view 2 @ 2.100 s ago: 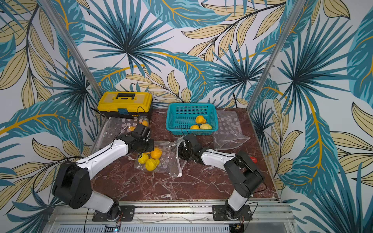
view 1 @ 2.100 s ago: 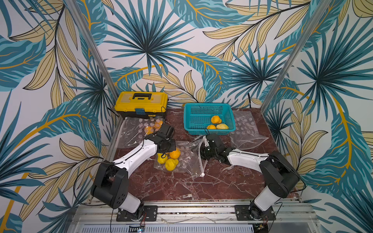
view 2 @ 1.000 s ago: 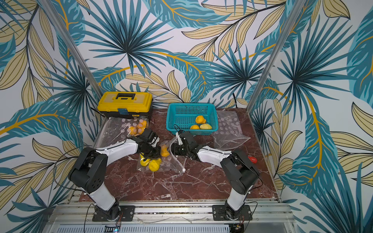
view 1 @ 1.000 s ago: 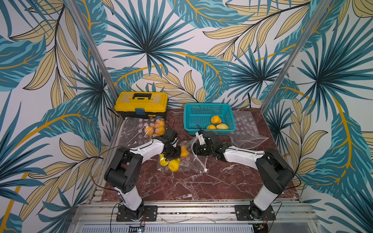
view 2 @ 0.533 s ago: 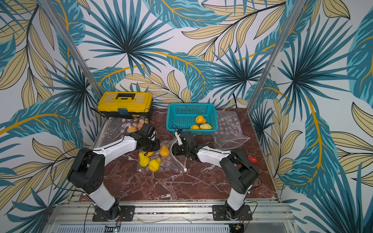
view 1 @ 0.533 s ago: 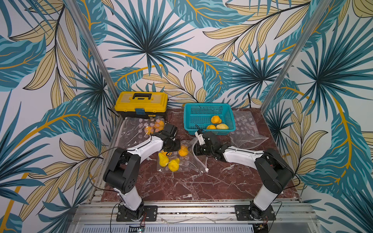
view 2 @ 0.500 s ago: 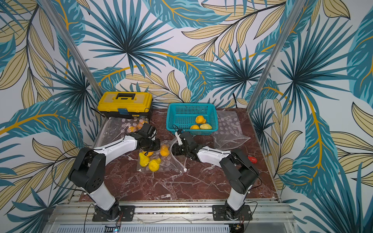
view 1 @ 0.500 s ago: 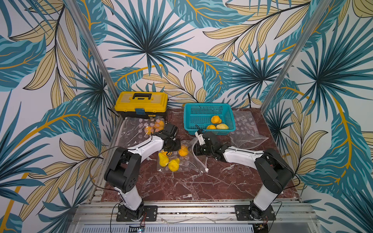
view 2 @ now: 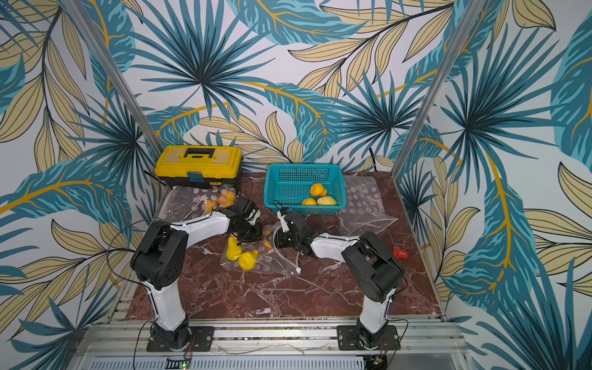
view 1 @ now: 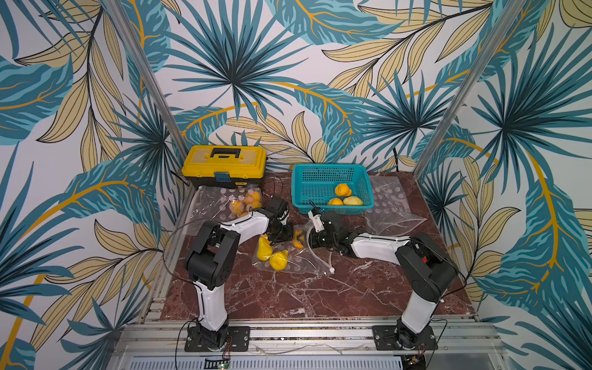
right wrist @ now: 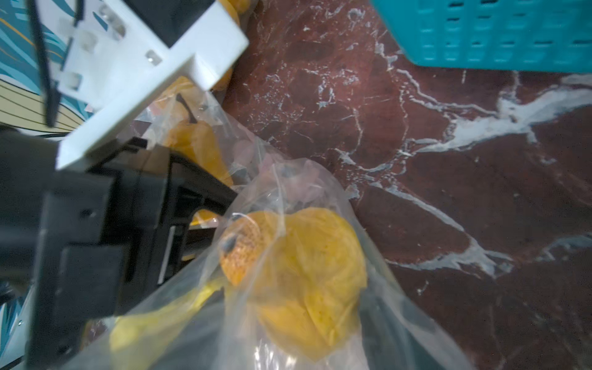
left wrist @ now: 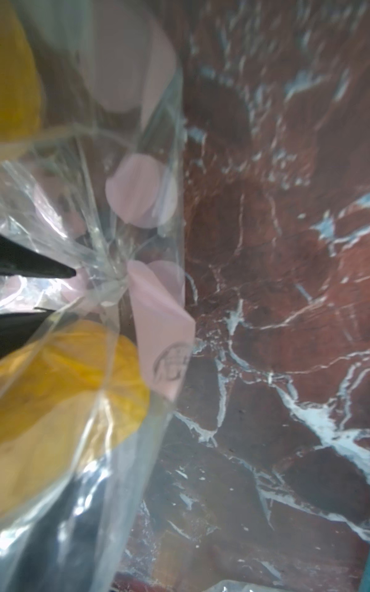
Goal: Open the zip-top bag and take out the pear
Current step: Pick up the pear from the zipper food storage bag, then place the pear in the basket.
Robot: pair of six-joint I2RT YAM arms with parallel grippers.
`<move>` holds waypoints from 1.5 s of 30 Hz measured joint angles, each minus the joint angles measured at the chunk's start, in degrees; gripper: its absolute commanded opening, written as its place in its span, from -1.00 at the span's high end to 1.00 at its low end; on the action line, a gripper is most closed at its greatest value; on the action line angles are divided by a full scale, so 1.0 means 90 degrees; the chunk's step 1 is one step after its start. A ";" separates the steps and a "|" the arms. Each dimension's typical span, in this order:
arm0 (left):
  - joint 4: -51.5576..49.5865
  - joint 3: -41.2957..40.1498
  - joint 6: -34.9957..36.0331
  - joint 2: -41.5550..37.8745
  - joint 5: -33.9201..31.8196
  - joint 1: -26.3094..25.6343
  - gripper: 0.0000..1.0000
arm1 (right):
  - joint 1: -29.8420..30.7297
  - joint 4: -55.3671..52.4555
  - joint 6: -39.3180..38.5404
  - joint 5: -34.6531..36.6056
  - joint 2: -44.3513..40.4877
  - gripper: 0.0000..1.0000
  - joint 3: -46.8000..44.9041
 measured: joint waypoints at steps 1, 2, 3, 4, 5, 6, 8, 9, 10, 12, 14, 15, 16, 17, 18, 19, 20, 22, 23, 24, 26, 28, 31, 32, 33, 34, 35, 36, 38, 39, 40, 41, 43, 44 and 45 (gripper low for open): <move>0.0015 -0.0044 0.0034 -0.0002 0.0053 -0.0027 0.74 | 0.0005 -0.0002 0.0002 0.0070 0.0024 -0.35 0.0000; 0.0029 -0.0097 0.0070 -0.0002 0.0104 -0.0053 0.77 | 0.0012 -0.0002 0.0000 0.0151 0.0034 -0.36 0.0002; 0.0046 -0.0158 0.0114 -0.0002 0.0155 -0.0075 0.80 | 0.0019 -0.0007 0.0000 0.0226 0.0034 -0.39 0.0012; 0.0044 -0.0231 0.0155 -0.0002 0.0216 -0.0102 0.82 | 0.0019 -0.0012 -0.0002 0.0291 0.0041 -0.44 0.0034; 0.0058 -0.0289 0.0175 -0.0002 0.0260 -0.0119 0.84 | 0.0027 -0.0024 -0.0022 0.0342 0.0058 -0.54 0.0066; 0.0085 -0.0362 0.0206 -0.0002 0.0323 -0.0131 0.85 | 0.0027 -0.0034 -0.0051 0.0396 0.0097 -0.58 0.0119; 0.0180 -0.0478 0.0274 -0.0049 0.0440 -0.0153 0.87 | 0.0029 -0.0078 -0.0095 0.0427 0.0236 -0.59 0.0265; 0.0209 -0.0544 0.0291 -0.0083 0.0474 -0.0153 0.89 | 0.0029 -0.0114 -0.0112 0.0430 0.0352 -0.59 0.0379; 0.0240 -0.0610 0.0313 -0.0114 0.0508 -0.0153 0.91 | 0.0029 -0.0138 -0.0121 0.0430 0.0461 -0.58 0.0483; 0.0304 -0.0736 0.0338 -0.0194 0.0537 -0.0153 0.93 | 0.0032 -0.0153 -0.0124 0.0437 0.0653 -0.51 0.0636; 0.0345 -0.0869 0.0335 -0.0299 0.0527 -0.0153 0.93 | 0.0032 -0.0151 -0.0112 0.0442 0.0784 -0.42 0.0712; 0.0359 -0.0940 0.0335 -0.0355 0.0508 -0.0153 0.94 | 0.0032 -0.0153 -0.0095 0.0435 0.0831 -0.37 0.0738; 0.0372 -0.1008 0.0333 -0.0410 0.0478 -0.0153 0.94 | 0.0039 -0.0155 -0.0068 0.0427 0.0855 -0.31 0.0750; 0.0374 -0.1052 0.0333 -0.0444 0.0449 -0.0153 0.94 | 0.0044 -0.0155 -0.0041 0.0420 0.0855 -0.26 0.0750; 0.0379 -0.1095 0.0325 -0.0488 0.0401 -0.0153 0.94 | 0.0049 -0.0168 -0.0017 0.0423 0.0852 -0.19 0.0750; 0.0376 -0.1129 0.0313 -0.0522 0.0364 -0.0153 0.94 | 0.0049 -0.0175 0.0002 0.0418 0.0840 -0.13 0.0746; 0.0374 -0.1149 0.0304 -0.0539 0.0330 -0.0153 0.94 | 0.0053 -0.0182 0.0029 0.0430 0.0804 -0.11 0.0719; 0.0379 -0.1175 0.0262 -0.0578 0.0240 -0.0153 0.94 | 0.0053 -0.0291 0.0029 0.0466 0.0627 -0.06 0.0546; 0.0374 -0.1190 0.0250 -0.0600 0.0192 -0.0153 0.94 | 0.0053 -0.0362 0.0032 0.0471 0.0522 -0.06 0.0457; 0.0374 -0.1207 0.0221 -0.0619 0.0138 -0.0153 0.94 | 0.0051 -0.0491 0.0034 0.0476 0.0374 -0.06 0.0352; 0.0374 -0.1217 0.0175 -0.0631 0.0068 -0.0151 0.95 | 0.0041 -0.0743 0.0032 0.0486 0.0063 -0.06 0.0177; 0.0376 -0.1217 0.0146 -0.0631 0.0049 -0.0134 0.94 | 0.0022 -0.1010 0.0034 0.0469 -0.0299 -0.08 0.0034; 0.0379 -0.1219 0.0136 -0.0631 0.0036 -0.0085 0.95 | -0.0034 -0.1399 0.0044 0.0469 -0.0835 -0.11 -0.0121; 0.0384 -0.1222 0.0134 -0.0631 0.0032 -0.0070 0.95 | -0.0066 -0.1506 0.0041 0.0469 -0.1003 -0.11 -0.0170; 0.0391 -0.1229 0.0129 -0.0636 0.0027 -0.0056 0.95 | -0.0107 -0.1637 0.0041 0.0466 -0.1192 -0.11 -0.0226; 0.0401 -0.1239 0.0119 -0.0641 0.0019 -0.0041 0.95 | -0.0153 -0.1768 0.0036 0.0461 -0.1382 -0.11 -0.0282; 0.0410 -0.1248 0.0117 -0.0653 0.0017 -0.0029 0.94 | -0.0189 -0.1887 0.0032 0.0466 -0.1528 -0.11 -0.0323; 0.0418 -0.1260 0.0114 -0.0661 0.0005 -0.0022 0.94 | -0.0236 -0.2038 0.0027 0.0466 -0.1710 -0.11 -0.0369; 0.0420 -0.1270 0.0112 -0.0675 -0.0012 -0.0007 0.92 | -0.0313 -0.2385 0.0002 0.0503 -0.2038 -0.11 -0.0415; 0.0423 -0.1280 0.0112 -0.0687 -0.0029 -0.0002 0.90 | -0.0359 -0.2577 -0.0015 0.0546 -0.2217 -0.11 -0.0420; 0.0420 -0.1292 0.0107 -0.0704 -0.0051 0.0000 0.89 | -0.0410 -0.2756 -0.0046 0.0610 -0.2404 -0.11 -0.0420; 0.0420 -0.1307 0.0107 -0.0721 -0.0070 0.0002 0.88 | -0.0459 -0.2902 -0.0075 0.0651 -0.2565 -0.11 -0.0410; 0.0403 -0.1321 0.0100 -0.0748 -0.0097 0.0010 0.85 | -0.0612 -0.3235 -0.0194 0.0777 -0.2861 -0.11 -0.0321; 0.0393 -0.1321 0.0095 -0.0753 -0.0097 0.0010 0.84 | -0.0699 -0.3330 -0.0253 0.0806 -0.2946 -0.11 -0.0253; 0.0376 -0.1321 0.0095 -0.0765 -0.0109 0.0010 0.83 | -0.0828 -0.3439 -0.0333 0.0852 -0.3009 -0.11 -0.0138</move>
